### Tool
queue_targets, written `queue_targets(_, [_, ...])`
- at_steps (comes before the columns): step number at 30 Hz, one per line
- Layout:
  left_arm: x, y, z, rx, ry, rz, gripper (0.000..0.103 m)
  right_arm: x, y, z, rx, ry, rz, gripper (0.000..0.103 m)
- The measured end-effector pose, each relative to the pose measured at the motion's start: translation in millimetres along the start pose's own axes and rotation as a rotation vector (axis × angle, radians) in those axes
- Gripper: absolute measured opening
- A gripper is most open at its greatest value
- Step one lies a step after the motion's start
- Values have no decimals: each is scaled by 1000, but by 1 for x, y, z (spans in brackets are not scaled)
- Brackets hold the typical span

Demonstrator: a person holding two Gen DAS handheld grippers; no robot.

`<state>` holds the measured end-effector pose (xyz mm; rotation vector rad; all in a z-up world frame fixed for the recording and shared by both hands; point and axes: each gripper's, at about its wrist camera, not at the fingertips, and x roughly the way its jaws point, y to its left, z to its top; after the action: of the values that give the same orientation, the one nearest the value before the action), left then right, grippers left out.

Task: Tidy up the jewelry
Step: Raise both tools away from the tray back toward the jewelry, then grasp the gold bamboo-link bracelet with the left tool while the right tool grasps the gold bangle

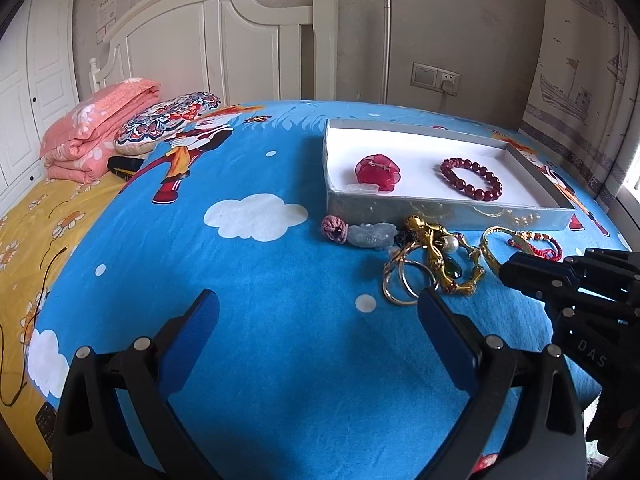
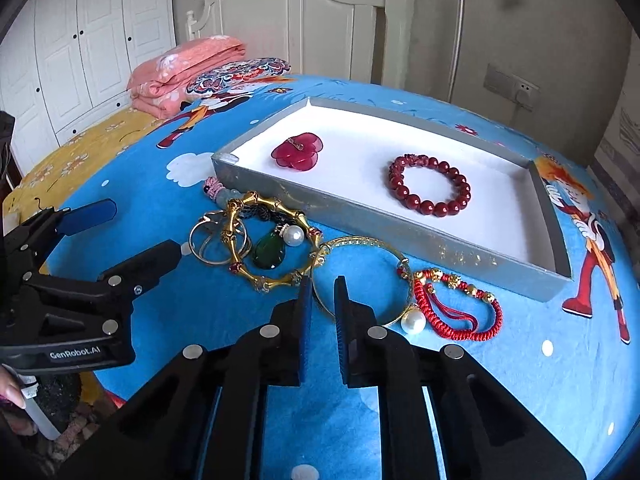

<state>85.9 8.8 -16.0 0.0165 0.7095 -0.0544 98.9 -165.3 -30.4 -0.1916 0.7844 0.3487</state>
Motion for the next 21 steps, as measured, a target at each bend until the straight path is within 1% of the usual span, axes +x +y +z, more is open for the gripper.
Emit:
queue_targets(5, [0, -10, -1, 21, 3, -24, 94, 4, 4, 1, -35, 19, -18, 12])
queue_targets(7, [-1, -12, 1, 26, 1, -40, 94, 10, 12, 3, -61, 31, -5, 12])
queue_targets(10, [-2, -11, 8, 8, -1, -65, 94, 12, 16, 4, -70, 23, -5, 11])
queue_targets(11, [-2, -11, 12, 2, 0, -75, 94, 11, 14, 3, -64, 22, 1, 10])
queue_targets(12, [-1, -11, 15, 0, -1, -82, 93, 10, 12, 2, -56, 15, 4, 5])
queue_targets(16, [7, -20, 32, 6, 2, -110, 88, -3, 3, -6, -5, -36, -2, 5])
queue_targets(17, [12, -24, 36, 9, 12, -121, 83, -7, 1, -7, 3, -49, -4, 5])
queue_targets(18, [17, -27, 39, 11, 26, -127, 77, -11, 0, -7, 8, -61, -4, 5])
queue_targets(19, [22, -30, 42, 11, 40, -132, 73, -15, -2, -7, 12, -72, -4, 5])
queue_targets(21, [33, -37, 45, 16, 70, -137, 56, -19, -5, -6, 21, -87, 0, 5])
